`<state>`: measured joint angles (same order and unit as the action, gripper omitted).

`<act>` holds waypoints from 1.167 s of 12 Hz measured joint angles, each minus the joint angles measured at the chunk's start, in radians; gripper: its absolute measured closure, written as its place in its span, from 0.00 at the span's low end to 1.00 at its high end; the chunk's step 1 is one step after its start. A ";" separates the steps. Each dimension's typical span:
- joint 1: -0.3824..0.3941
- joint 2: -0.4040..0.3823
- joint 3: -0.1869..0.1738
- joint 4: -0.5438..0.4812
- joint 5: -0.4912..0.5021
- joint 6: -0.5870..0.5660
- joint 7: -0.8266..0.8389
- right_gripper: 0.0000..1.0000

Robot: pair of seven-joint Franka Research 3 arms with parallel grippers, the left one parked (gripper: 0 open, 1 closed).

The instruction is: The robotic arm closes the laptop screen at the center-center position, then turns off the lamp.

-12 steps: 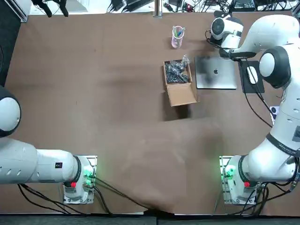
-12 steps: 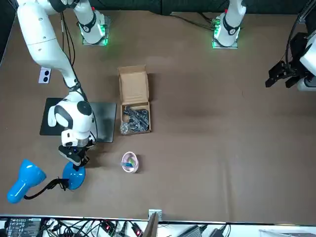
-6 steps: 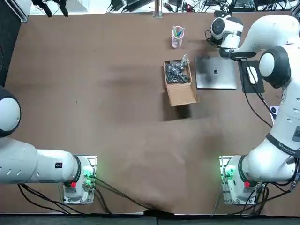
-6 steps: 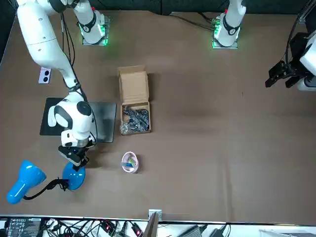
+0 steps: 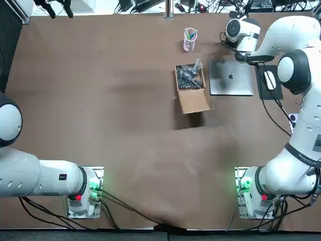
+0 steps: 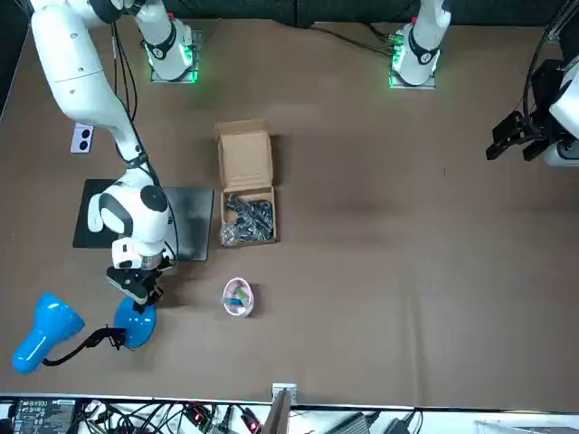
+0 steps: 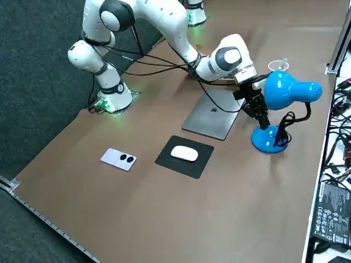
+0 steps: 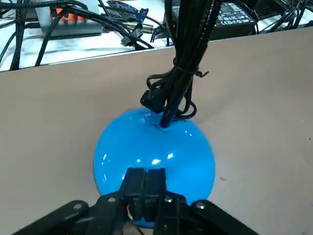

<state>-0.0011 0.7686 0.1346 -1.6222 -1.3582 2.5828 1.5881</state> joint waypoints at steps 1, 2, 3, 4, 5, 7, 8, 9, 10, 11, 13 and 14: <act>0.000 0.000 0.000 0.001 0.000 0.000 0.000 0.98; -0.001 0.000 0.000 0.001 -0.001 0.001 0.000 0.98; -0.001 0.000 0.000 0.002 -0.001 0.001 0.000 0.98; -0.001 0.000 0.000 0.002 -0.001 0.001 0.000 0.98; -0.002 0.000 0.000 0.002 -0.001 0.001 0.000 0.98; -0.002 0.000 0.000 0.004 -0.001 0.001 0.000 0.98; -0.002 0.001 0.000 0.006 -0.001 0.001 0.000 0.98; -0.002 0.002 0.000 0.007 -0.002 0.001 0.000 0.98; -0.002 0.003 0.000 0.008 -0.005 0.001 0.000 0.98; -0.003 0.005 0.000 0.010 -0.009 0.001 0.000 0.98; -0.006 0.009 0.000 0.015 -0.016 0.002 0.000 0.98; -0.007 0.010 0.000 0.016 -0.017 0.002 0.000 0.98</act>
<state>-0.0078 0.7786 0.1343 -1.6057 -1.3749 2.5845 1.5878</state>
